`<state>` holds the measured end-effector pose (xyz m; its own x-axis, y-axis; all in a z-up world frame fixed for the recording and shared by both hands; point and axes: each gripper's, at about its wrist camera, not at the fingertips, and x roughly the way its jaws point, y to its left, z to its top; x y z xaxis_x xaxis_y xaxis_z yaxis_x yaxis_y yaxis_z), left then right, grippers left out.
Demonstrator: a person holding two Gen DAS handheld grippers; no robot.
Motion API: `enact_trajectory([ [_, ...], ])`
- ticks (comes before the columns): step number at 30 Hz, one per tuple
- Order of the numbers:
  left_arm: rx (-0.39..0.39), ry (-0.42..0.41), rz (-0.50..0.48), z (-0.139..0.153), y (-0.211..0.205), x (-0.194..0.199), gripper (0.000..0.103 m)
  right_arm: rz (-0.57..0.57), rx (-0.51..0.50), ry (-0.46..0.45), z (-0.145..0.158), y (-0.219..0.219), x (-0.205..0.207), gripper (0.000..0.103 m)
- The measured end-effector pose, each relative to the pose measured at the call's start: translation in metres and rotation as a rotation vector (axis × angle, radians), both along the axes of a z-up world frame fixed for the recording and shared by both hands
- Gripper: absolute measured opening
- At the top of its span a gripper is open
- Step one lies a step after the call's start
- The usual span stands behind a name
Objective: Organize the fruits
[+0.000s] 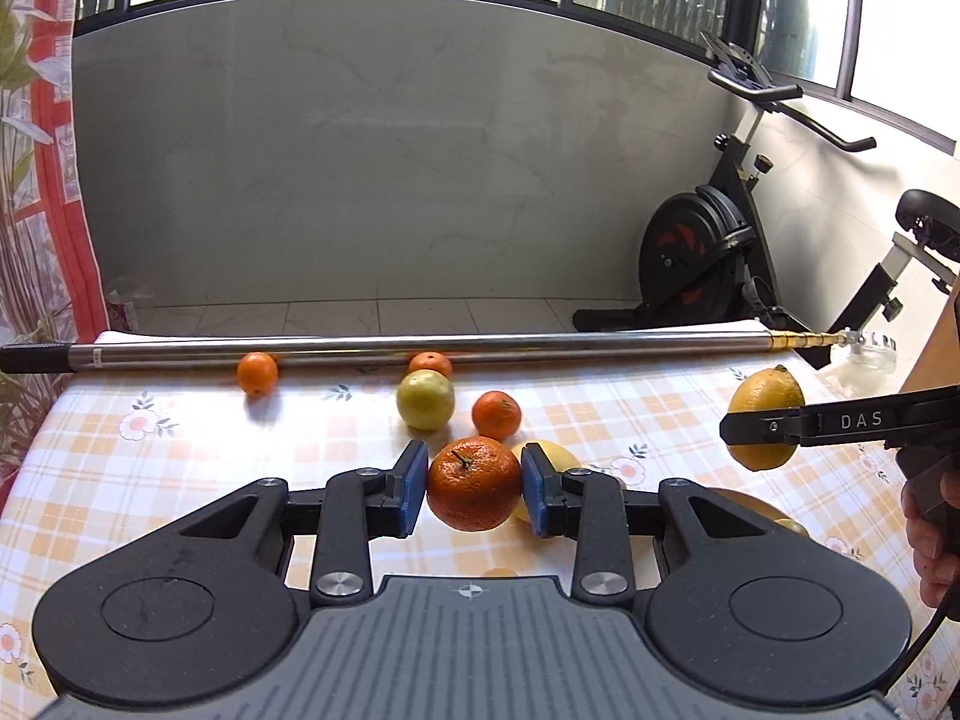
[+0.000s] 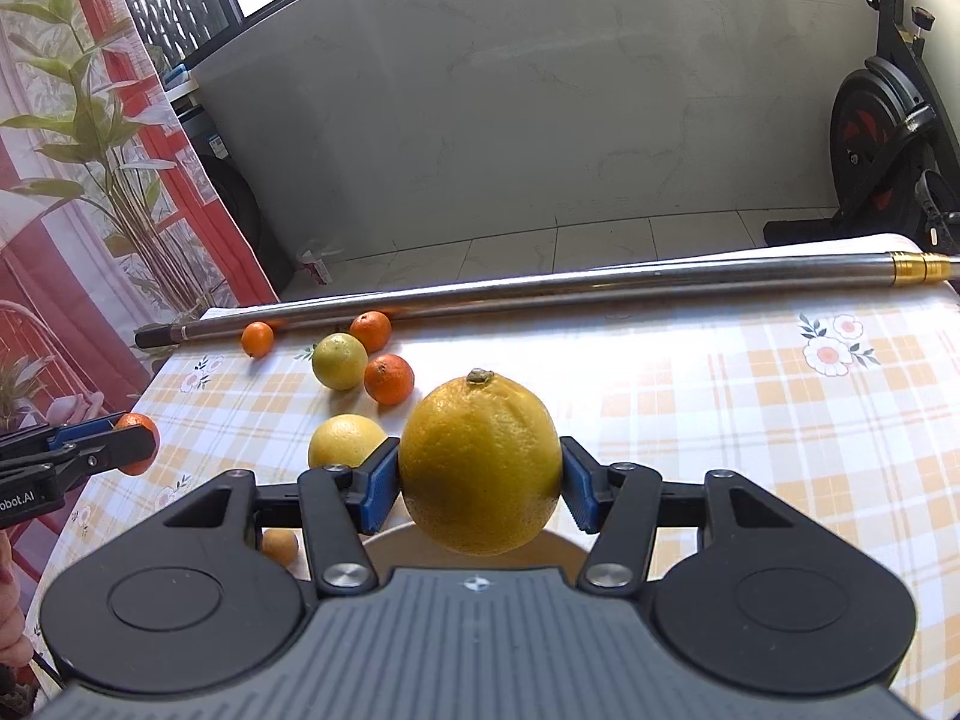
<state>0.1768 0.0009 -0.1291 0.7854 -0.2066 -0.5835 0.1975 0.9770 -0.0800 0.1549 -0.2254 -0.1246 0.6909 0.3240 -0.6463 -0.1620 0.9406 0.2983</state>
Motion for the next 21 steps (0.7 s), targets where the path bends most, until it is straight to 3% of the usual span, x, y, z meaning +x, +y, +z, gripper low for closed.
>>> enact_trajectory([
  [12, 0.044, 0.023, -0.144, -0.019, -0.048, 0.000, 0.036, -0.001, 0.042, 0.028, -0.018, -0.021, -0.018, 0.057],
  [21, 0.091, 0.091, -0.204, -0.048, -0.077, 0.015, 0.036, 0.007, 0.079, 0.061, -0.031, -0.028, -0.015, 0.057],
])
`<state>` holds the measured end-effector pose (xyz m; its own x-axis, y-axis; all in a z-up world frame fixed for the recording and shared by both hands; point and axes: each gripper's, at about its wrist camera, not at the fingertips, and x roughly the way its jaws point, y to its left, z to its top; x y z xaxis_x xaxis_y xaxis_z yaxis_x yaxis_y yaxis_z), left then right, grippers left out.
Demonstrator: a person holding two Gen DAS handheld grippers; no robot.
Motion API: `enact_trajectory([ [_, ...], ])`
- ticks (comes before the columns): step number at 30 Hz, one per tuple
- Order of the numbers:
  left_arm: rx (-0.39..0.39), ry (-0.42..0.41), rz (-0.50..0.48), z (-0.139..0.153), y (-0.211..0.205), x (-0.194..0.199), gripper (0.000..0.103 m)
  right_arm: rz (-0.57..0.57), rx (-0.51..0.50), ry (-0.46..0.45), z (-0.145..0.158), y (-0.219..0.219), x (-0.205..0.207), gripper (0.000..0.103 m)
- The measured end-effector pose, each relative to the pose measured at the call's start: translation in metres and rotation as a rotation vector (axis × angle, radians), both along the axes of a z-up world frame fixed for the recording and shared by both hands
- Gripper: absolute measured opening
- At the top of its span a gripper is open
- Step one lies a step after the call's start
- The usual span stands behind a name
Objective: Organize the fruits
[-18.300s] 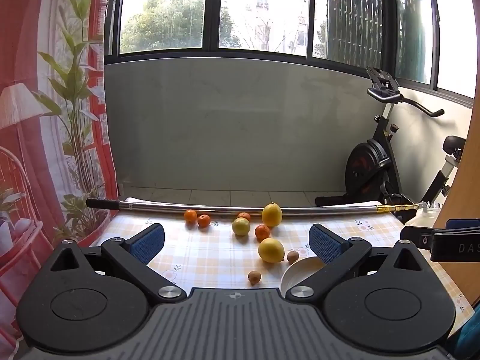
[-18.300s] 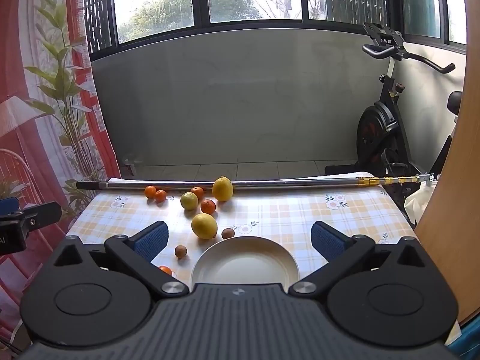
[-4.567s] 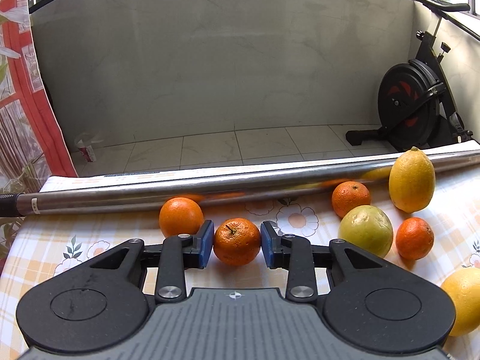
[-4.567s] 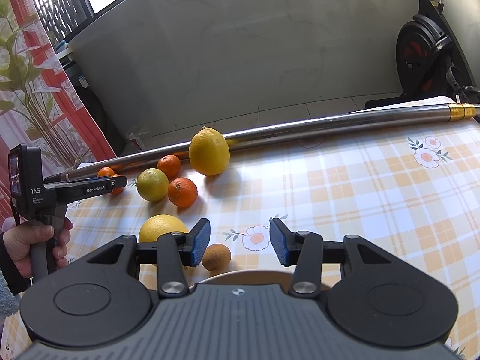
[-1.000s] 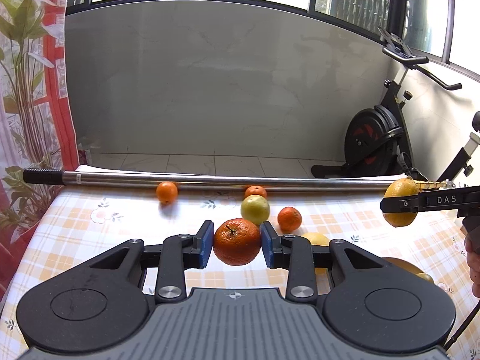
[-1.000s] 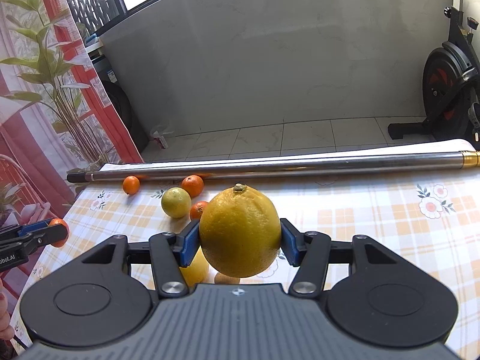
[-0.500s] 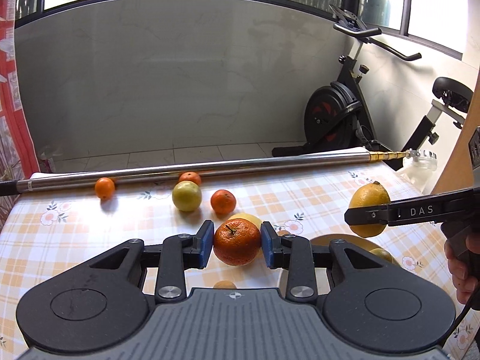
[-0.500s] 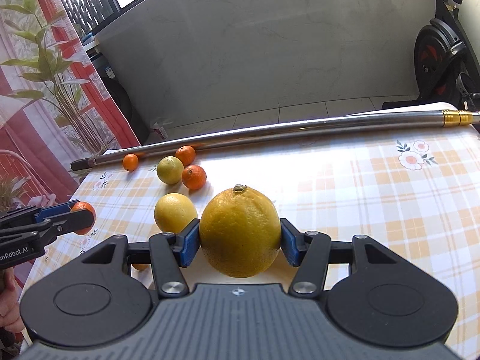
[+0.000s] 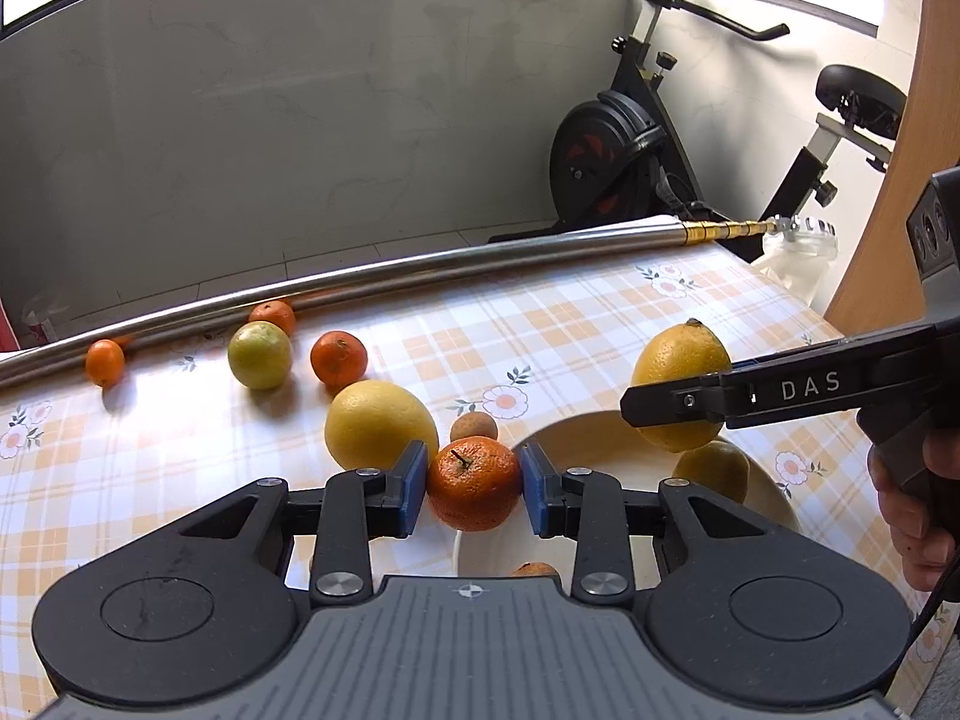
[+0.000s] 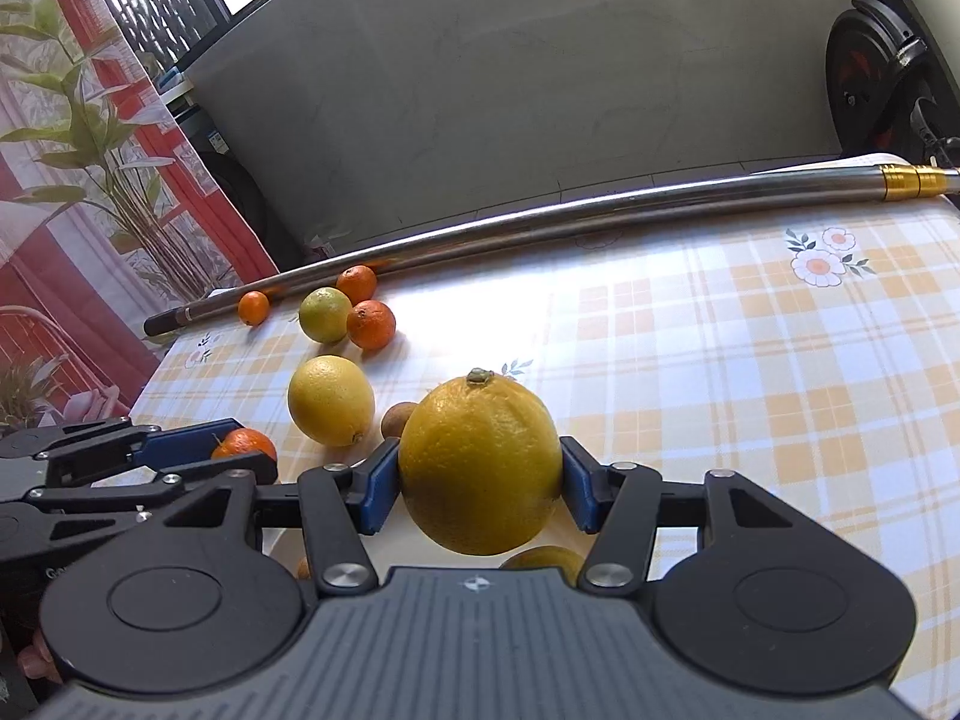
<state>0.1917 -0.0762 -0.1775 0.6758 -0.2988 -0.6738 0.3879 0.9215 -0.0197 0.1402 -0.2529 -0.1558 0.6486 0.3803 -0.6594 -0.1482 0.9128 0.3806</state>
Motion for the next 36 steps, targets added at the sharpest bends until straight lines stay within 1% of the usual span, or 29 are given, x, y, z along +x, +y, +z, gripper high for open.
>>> enact_trajectory([
  [4, 0.016, 0.013, -0.023, -0.008, -0.007, 0.003, 0.036, 0.010, 0.001, 0.012, -0.005, 0.003, 0.004, 0.057],
  [9, 0.046, 0.036, -0.036, -0.019, -0.015, 0.009, 0.036, -0.006, 0.025, 0.044, -0.013, 0.000, 0.009, 0.057],
  [11, 0.052, 0.036, -0.046, -0.021, -0.017, 0.010, 0.036, -0.005, 0.040, 0.049, -0.015, -0.001, 0.009, 0.057],
  [16, 0.062, 0.042, -0.063, -0.024, -0.018, 0.010, 0.036, 0.012, 0.030, 0.058, -0.017, 0.002, 0.009, 0.057],
  [26, 0.076, 0.070, -0.062, -0.030, -0.018, 0.013, 0.036, 0.009, 0.030, 0.092, -0.024, 0.004, 0.011, 0.057],
  [36, 0.064, 0.070, -0.050, -0.031, -0.015, 0.014, 0.037, 0.021, 0.023, 0.115, -0.029, 0.011, 0.012, 0.058],
])
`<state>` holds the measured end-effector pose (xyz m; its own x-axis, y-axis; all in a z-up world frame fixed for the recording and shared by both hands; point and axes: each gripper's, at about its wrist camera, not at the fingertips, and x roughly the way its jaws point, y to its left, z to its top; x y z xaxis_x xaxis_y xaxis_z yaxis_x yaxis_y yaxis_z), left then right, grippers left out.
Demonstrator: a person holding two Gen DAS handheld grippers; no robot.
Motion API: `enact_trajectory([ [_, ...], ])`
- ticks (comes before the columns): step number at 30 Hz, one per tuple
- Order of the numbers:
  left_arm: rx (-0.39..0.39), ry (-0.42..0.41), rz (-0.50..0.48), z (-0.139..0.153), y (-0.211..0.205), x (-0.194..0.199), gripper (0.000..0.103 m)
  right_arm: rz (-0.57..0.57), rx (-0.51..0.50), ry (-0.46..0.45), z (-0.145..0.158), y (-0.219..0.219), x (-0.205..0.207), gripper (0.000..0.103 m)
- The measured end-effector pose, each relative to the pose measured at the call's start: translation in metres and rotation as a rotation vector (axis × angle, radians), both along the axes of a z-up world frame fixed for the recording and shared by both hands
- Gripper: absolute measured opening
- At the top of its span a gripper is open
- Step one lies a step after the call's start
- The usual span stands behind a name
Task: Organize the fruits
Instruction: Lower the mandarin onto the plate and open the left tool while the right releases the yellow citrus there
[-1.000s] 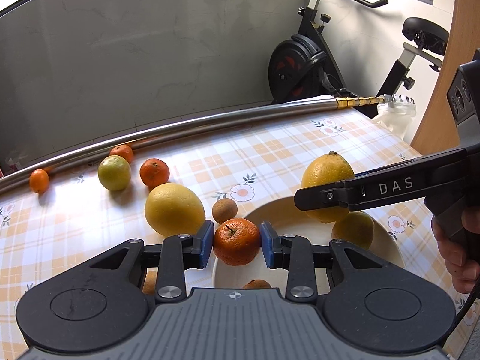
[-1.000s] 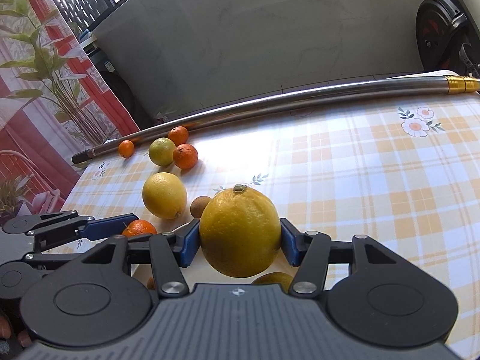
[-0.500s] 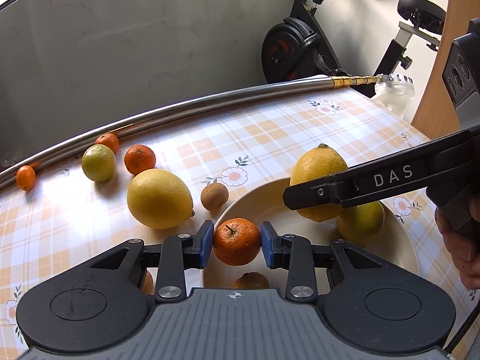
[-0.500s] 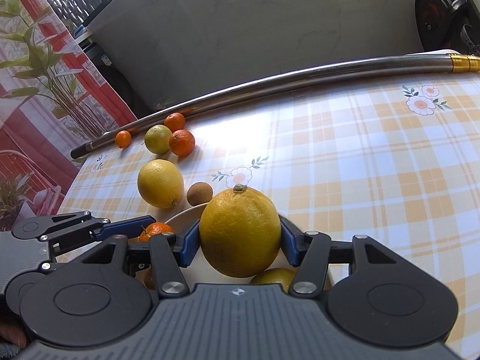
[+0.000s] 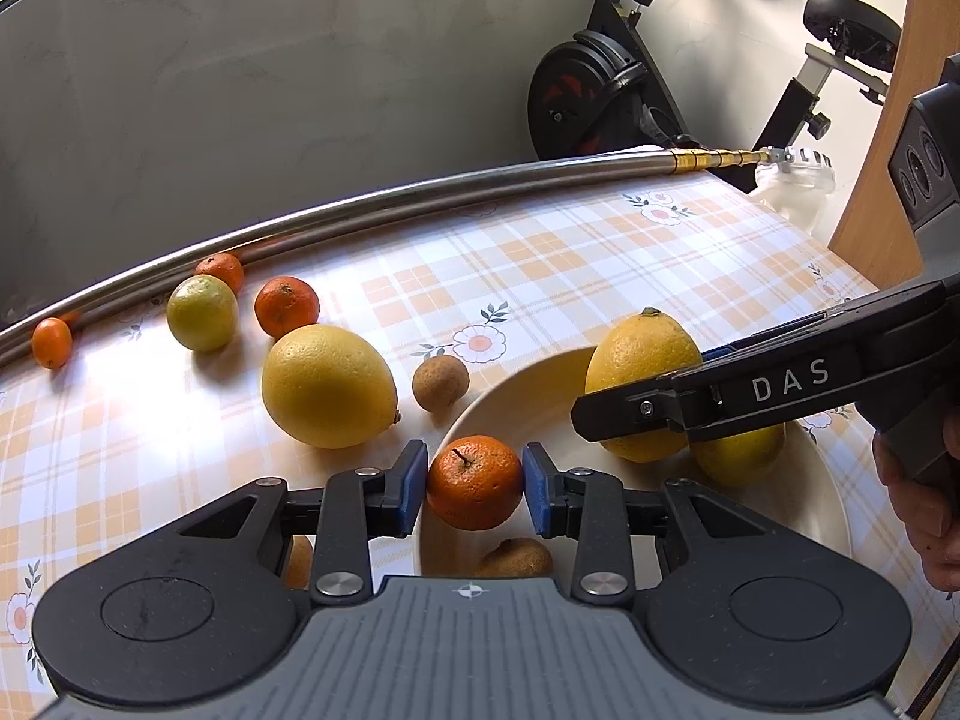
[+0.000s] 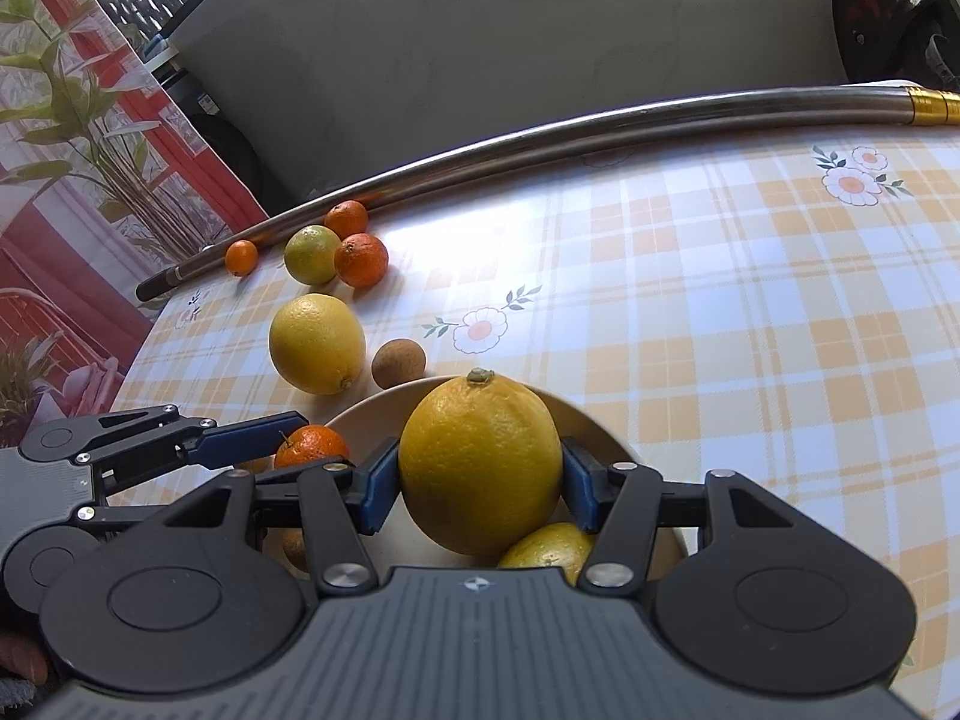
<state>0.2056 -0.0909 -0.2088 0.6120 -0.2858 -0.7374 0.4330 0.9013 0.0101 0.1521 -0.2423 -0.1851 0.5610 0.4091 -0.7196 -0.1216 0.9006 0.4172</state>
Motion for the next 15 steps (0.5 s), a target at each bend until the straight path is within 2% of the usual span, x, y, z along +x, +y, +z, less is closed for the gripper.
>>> enact_trajectory([
  [5, -0.007, 0.012, 0.000, 0.000, 0.002, -0.001, 0.038, -0.007, 0.004, 0.007, 0.000, 0.000, 0.001, 0.058],
  [8, -0.012, 0.023, 0.015, -0.001, 0.003, 0.000, 0.045, -0.019, 0.009, 0.005, 0.001, -0.002, 0.000, 0.059],
  [15, -0.034, -0.004, 0.034, 0.010, 0.010, -0.006, 0.046, -0.033, -0.010, -0.015, 0.014, -0.002, -0.005, 0.059],
])
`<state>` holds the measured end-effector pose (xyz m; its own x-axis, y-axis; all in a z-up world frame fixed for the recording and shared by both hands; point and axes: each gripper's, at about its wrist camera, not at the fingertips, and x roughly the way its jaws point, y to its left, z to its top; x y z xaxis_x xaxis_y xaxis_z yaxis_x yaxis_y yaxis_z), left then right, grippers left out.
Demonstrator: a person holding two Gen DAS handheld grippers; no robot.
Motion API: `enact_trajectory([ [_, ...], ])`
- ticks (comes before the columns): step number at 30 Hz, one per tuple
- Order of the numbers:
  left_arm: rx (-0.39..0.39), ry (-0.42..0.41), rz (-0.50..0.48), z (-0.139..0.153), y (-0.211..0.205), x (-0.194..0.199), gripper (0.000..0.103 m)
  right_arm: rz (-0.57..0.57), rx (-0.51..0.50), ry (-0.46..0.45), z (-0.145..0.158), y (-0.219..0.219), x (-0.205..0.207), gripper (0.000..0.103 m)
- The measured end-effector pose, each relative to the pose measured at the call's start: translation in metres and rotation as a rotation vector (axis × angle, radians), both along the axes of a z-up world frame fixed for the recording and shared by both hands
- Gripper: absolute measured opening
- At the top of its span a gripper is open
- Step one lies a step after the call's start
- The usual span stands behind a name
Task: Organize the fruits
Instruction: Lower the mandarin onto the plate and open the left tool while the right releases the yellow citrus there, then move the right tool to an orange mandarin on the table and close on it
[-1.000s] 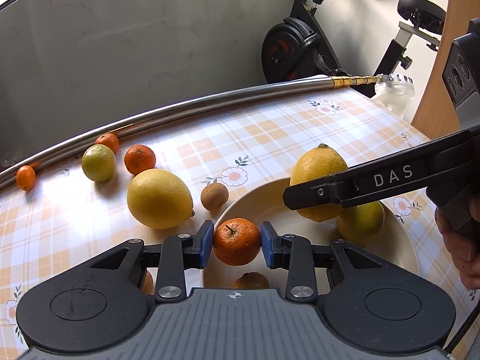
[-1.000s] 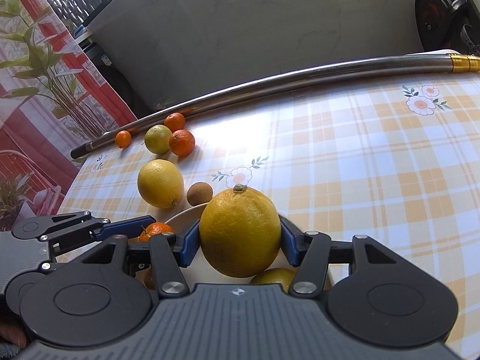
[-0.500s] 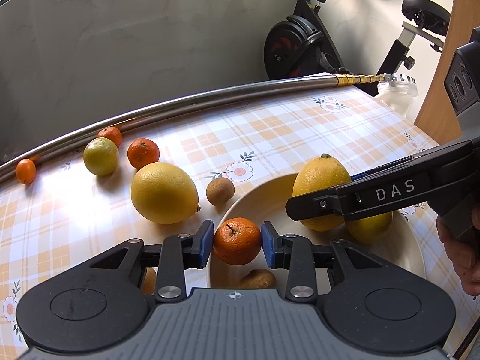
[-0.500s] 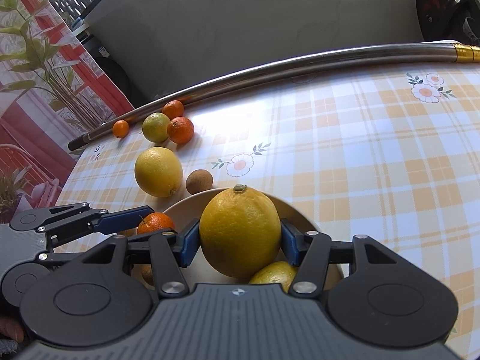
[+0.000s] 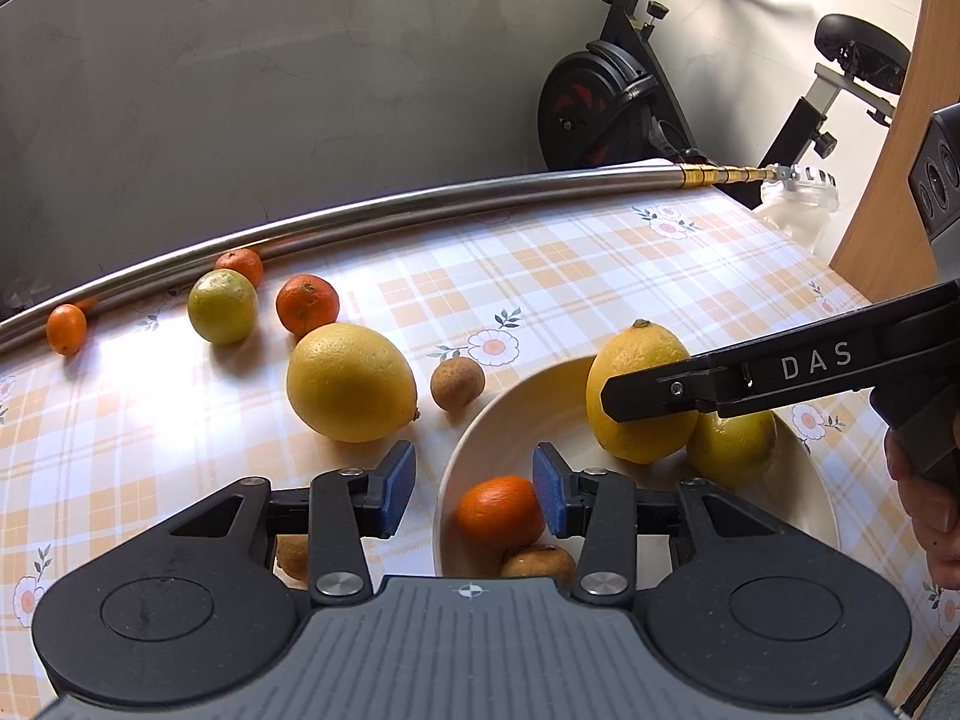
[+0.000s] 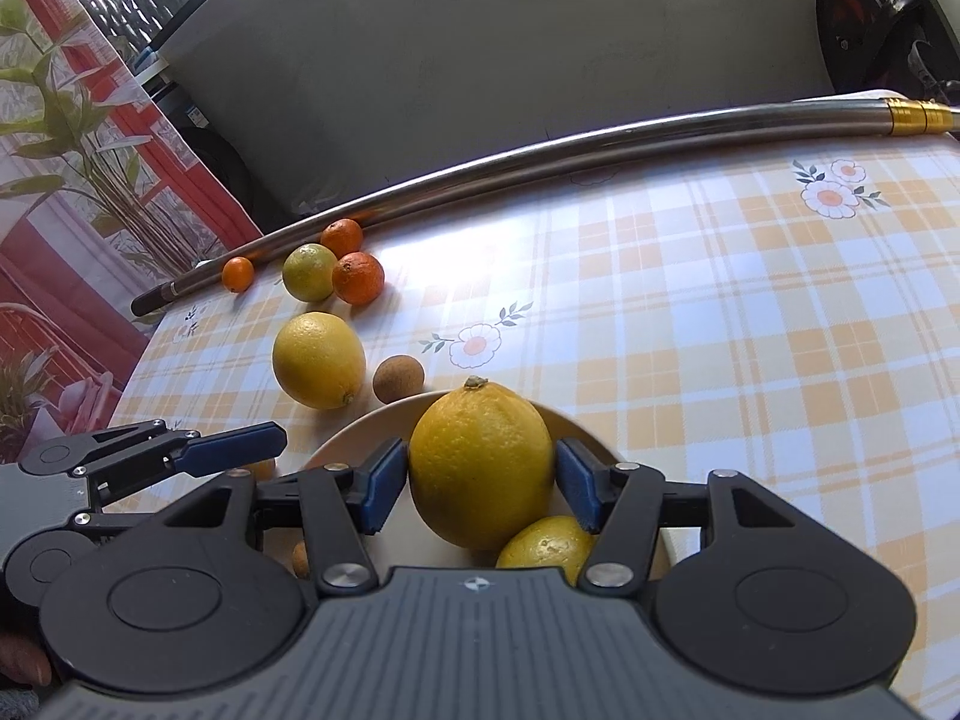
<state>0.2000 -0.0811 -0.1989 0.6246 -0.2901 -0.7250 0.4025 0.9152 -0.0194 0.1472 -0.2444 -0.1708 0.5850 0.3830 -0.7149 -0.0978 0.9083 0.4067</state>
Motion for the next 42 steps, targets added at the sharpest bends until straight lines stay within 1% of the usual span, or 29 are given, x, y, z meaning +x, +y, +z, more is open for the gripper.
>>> enact_trajectory([
  [8, -0.035, -0.063, 0.053, 0.028, 0.021, -0.013, 0.045, -0.007, -0.039, -0.082, 0.033, 0.006, -0.013, 0.059],
  [14, -0.043, -0.109, 0.093, 0.049, 0.042, -0.024, 0.046, -0.023, -0.059, -0.131, 0.048, 0.010, -0.026, 0.059],
  [18, -0.043, -0.135, 0.123, 0.064, 0.062, -0.029, 0.045, -0.038, -0.050, -0.157, 0.055, 0.013, -0.035, 0.059],
  [22, -0.033, -0.162, 0.170, 0.079, 0.088, -0.032, 0.045, -0.044, -0.037, -0.174, 0.057, 0.020, -0.041, 0.059],
  [29, -0.016, -0.194, 0.275, 0.094, 0.139, -0.037, 0.045, -0.011, -0.059, -0.212, 0.053, 0.049, -0.049, 0.059],
  [34, 0.022, -0.216, 0.320, 0.102, 0.167, -0.043, 0.045, 0.006, -0.040, -0.217, 0.047, 0.073, -0.052, 0.059],
  [42, 0.037, -0.255, 0.390, 0.115, 0.205, -0.050, 0.046, 0.088, -0.036, -0.215, 0.034, 0.119, -0.056, 0.059],
])
